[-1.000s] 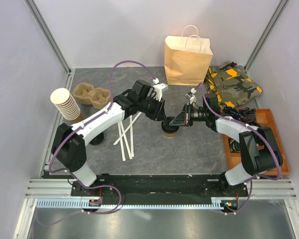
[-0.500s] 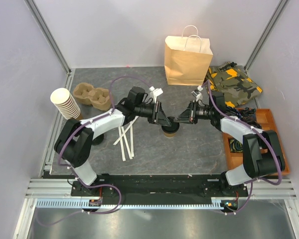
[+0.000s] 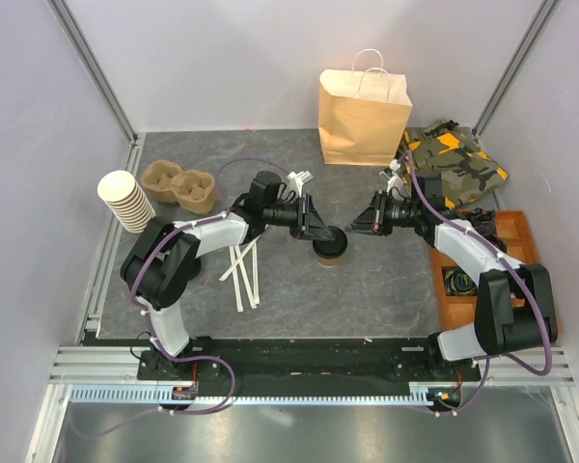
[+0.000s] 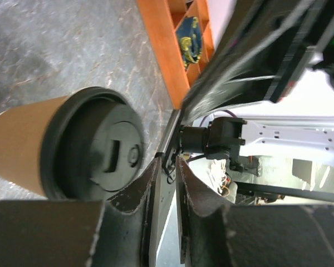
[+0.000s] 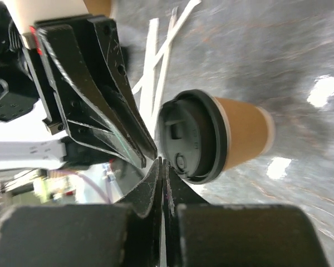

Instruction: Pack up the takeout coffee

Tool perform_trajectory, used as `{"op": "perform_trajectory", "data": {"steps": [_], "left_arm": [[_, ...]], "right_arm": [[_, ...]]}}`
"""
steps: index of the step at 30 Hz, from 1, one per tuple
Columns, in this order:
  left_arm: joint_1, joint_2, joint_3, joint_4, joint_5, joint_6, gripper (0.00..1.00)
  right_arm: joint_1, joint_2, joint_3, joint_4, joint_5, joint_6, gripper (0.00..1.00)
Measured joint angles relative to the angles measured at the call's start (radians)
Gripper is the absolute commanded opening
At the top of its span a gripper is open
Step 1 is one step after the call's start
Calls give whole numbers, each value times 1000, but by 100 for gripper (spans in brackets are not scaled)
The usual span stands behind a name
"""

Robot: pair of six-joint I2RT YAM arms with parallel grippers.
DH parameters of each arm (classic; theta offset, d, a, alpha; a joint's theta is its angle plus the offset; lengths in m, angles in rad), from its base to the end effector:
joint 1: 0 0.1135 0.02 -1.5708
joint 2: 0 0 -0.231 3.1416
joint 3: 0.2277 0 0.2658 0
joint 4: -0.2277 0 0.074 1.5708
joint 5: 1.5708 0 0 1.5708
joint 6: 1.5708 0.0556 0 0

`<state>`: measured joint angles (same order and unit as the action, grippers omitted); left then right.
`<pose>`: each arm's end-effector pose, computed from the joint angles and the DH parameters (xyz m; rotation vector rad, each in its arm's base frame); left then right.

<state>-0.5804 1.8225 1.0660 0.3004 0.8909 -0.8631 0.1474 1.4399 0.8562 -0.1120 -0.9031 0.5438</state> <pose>0.3148 -0.2582 0.1551 0.3447 2.3138 -1.7269 0.3123 0.0905 0.1804 -0.0574 2.3048 1.3822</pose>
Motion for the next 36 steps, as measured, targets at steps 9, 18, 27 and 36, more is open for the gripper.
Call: {"op": "perform_trajectory", "data": {"steps": [9, 18, 27, 36], "left_arm": [[0, 44, 39, -120, -56, 20, 18], [0, 49, 81, -201, -97, 55, 16], [-6, 49, 93, -227, -108, 80, 15], [-16, 49, 107, -253, -126, 98, 15]], "right_arm": [[18, -51, 125, -213, 196, -184, 15], [210, -53, 227, -361, 404, -343, 17], [272, -47, 297, -457, 583, -434, 24], [296, 18, 378, -509, 631, -455, 22]]}}
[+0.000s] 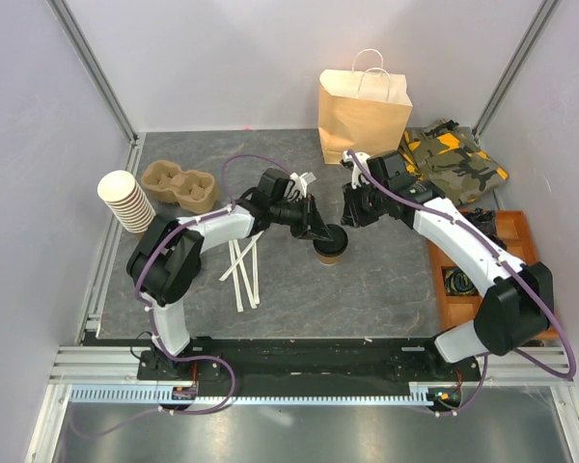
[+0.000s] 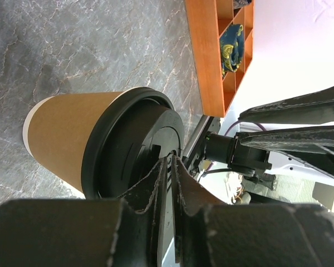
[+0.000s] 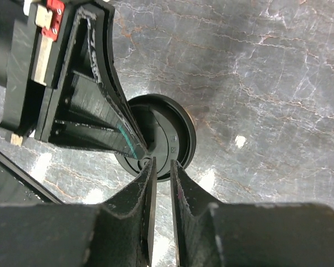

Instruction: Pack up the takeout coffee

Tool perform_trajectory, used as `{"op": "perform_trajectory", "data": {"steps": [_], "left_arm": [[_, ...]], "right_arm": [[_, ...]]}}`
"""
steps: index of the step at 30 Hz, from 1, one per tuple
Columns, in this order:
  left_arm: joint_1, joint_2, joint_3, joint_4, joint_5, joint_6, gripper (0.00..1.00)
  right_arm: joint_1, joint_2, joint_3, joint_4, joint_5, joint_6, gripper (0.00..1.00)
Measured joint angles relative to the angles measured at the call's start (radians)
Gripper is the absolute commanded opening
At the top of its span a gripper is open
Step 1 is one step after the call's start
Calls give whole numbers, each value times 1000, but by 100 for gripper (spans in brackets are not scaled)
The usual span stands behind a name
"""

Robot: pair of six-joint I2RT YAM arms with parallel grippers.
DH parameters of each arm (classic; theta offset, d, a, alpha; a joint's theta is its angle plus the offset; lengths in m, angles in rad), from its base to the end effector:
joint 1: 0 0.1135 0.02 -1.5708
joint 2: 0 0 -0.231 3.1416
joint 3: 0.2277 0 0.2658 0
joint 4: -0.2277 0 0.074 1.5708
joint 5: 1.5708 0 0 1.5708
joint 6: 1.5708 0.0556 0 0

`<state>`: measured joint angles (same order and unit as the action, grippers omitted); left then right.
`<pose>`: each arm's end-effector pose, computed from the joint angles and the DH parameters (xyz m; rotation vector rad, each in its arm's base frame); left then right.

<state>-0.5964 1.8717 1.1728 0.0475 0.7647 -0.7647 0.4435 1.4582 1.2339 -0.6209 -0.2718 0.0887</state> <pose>0.3226 -0.2655 0.1443 0.2795 2.4766 -1.5254 0.3048 0.1613 0.2485 -0.5579 2.3906 0.5682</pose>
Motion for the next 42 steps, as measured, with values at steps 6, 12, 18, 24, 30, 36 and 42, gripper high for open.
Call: {"op": "perform_trajectory", "data": {"steps": [6, 12, 18, 24, 30, 36, 42], "left_arm": [[-1, 0, 5, -9, -3, 8, 14], [-2, 0, 6, -17, -7, 18, 11], [-2, 8, 16, -37, -16, 28, 8], [-2, 17, 28, -42, -13, 28, 7], [-1, 17, 29, -42, -12, 30, 7], [-1, 17, 29, -42, -11, 31, 7], [0, 17, 29, -42, -11, 34, 7]], "right_arm": [[18, 34, 37, -21, 15, -8, 20], [37, 93, 0, -5, 16, -9, 13], [36, 119, -42, 56, 5, -10, 9], [36, 112, -41, 60, -3, -11, 11], [37, 105, -8, -6, -31, -7, 12], [38, 57, 6, -31, -42, -2, 12], [38, 64, -45, -8, -38, -4, 12]]}}
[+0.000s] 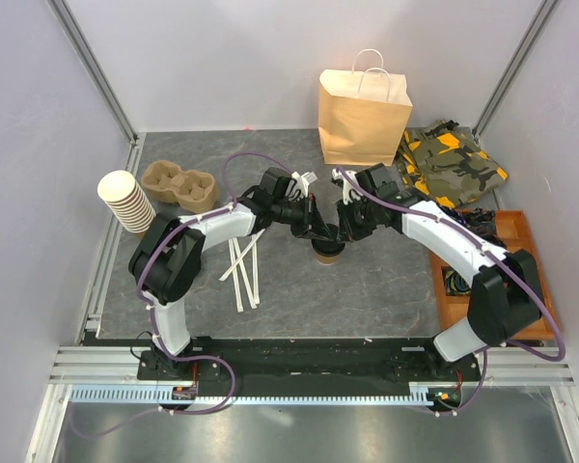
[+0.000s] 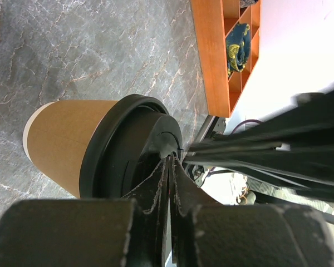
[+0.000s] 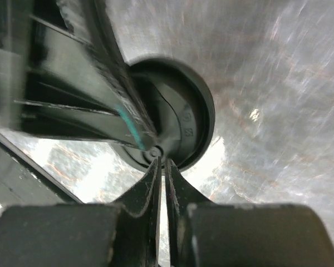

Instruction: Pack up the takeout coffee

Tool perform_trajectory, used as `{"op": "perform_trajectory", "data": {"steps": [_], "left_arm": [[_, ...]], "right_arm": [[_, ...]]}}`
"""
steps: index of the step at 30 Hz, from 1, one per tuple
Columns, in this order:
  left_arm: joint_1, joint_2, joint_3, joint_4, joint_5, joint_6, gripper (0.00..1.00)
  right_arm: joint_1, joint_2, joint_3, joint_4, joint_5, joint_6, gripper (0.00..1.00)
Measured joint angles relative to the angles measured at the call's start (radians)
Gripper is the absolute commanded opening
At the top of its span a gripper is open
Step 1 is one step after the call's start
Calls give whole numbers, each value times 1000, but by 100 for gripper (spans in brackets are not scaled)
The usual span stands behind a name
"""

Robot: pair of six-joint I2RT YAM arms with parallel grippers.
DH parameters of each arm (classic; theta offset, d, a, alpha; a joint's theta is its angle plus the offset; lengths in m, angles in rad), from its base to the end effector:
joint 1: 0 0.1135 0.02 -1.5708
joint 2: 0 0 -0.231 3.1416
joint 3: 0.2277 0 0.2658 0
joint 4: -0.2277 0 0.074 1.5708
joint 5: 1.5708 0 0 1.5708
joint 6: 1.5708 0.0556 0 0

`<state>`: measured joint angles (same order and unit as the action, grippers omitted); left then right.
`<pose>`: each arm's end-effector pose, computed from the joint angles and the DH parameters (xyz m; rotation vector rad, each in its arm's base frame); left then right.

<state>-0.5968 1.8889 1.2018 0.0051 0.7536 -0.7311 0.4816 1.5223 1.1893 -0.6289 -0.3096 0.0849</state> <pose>0.3255 -0.2672 0.1428 0.2983 2.4928 -1.4928 0.2986 0.1752 0.2122 -0.6313 2.5000 0.6120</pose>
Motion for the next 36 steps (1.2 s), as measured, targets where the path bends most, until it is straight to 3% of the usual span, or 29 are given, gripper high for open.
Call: {"op": "perform_trajectory", "data": {"steps": [13, 24, 36], "left_arm": [[5, 6, 5, 0, 11, 5, 6], [5, 6, 5, 0, 12, 8, 6], [8, 14, 11, 0, 15, 12, 6]], "right_arm": [[-2, 19, -18, 30, -14, 5, 12], [-40, 27, 171, -4, 21, 13, 13], [-34, 126, 59, 101, 15, -4, 12]]}}
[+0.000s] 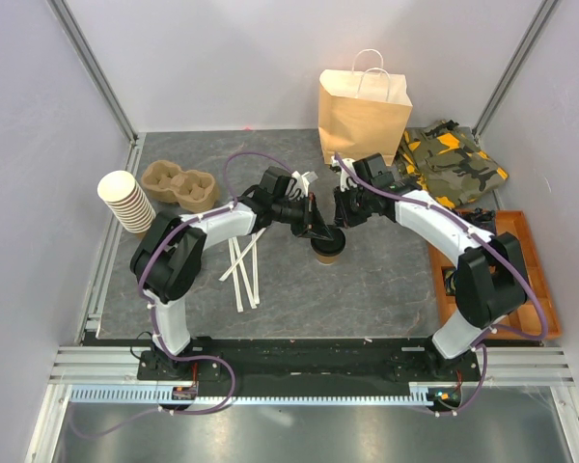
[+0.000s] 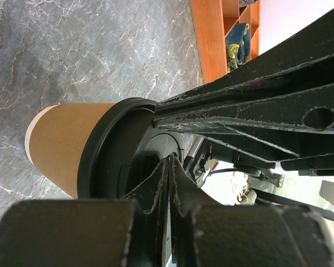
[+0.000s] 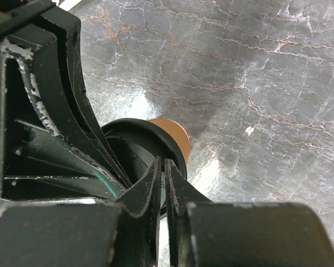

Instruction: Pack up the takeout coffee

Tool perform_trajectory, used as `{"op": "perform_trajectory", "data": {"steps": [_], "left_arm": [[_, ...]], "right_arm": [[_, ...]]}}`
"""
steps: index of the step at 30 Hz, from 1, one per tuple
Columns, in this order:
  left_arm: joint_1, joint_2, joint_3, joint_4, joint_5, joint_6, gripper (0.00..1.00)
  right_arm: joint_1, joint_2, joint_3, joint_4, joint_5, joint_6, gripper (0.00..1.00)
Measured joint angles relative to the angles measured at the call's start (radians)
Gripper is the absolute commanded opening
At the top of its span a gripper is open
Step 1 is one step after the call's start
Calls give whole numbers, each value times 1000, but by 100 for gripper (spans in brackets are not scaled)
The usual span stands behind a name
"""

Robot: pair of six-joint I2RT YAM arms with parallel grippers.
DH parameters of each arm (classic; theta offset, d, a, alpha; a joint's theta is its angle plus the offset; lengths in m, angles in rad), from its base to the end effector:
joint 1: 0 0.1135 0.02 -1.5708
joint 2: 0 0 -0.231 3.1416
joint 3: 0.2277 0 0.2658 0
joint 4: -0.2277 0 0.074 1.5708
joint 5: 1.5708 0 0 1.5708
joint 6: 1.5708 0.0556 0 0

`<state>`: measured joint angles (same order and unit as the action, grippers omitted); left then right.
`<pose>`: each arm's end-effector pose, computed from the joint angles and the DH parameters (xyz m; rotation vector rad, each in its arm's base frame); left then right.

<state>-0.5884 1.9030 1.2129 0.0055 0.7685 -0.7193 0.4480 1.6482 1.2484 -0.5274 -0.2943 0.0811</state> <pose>0.3292 -0.2661 0.1412 0.3105 2.4879 -1.5010 0.3320 0.1774 0.1965 -0.5855 2.4692 0.5836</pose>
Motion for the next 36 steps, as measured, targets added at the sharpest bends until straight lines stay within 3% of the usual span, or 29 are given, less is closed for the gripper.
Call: {"op": "perform_trajectory", "data": {"steps": [9, 21, 30, 36], "left_arm": [[0, 1, 6, -5, 2, 6, 7], [0, -93, 8, -53, -37, 63, 21], [0, -257, -19, -127, -53, 102, 20], [-2, -224, -53, -121, -51, 99, 19]], "right_arm": [[2, -5, 24, -47, 15, -4, 14], [-7, -120, 24, -87, -42, 11, 17], [-11, -118, 2, -52, -149, 57, 15], [-13, -100, -31, -45, -183, 77, 17]]}}
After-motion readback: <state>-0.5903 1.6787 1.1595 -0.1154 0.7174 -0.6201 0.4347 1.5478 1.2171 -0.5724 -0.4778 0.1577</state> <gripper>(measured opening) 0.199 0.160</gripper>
